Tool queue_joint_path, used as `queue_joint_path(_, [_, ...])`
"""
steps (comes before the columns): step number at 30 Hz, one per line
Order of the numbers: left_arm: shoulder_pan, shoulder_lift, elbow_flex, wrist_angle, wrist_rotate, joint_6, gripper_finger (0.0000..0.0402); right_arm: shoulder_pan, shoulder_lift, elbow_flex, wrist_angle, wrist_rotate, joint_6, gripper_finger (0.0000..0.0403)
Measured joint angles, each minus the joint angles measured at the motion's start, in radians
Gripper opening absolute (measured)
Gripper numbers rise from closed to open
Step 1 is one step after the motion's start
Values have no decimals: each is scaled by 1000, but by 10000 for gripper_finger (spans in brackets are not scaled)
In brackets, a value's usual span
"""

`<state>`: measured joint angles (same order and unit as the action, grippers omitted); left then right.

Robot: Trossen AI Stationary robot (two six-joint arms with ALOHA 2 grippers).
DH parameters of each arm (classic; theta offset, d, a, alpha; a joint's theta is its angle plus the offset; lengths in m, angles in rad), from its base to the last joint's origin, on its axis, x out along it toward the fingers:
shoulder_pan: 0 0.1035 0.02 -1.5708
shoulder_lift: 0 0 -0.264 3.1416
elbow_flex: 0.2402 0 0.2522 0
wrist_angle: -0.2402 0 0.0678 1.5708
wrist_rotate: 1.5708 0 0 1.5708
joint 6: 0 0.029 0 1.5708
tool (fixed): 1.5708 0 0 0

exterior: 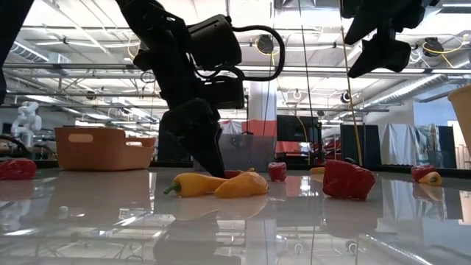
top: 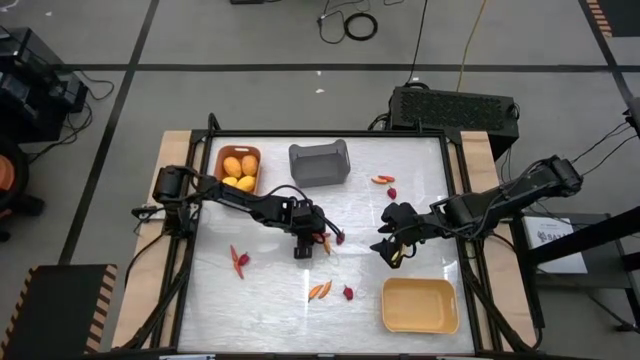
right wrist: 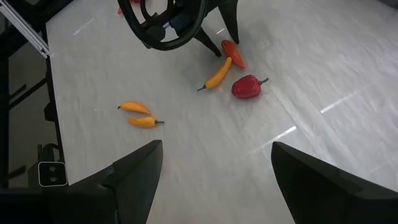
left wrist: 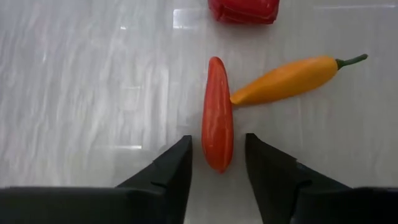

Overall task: Sort produce into baskets
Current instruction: Put the orange chili pepper into the black bin

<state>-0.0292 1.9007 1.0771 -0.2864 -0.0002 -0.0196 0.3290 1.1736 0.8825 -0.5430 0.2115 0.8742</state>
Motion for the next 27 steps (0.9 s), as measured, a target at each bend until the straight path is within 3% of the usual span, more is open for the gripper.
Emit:
queue_joint_path(13, [0,-11,-2,-6,-1,-1,58,0,0,0,0,0,2,293])
queue_joint_path(27, [99,-136,100,-86,-91,0,49,0,0,0,-2,1,-6,293])
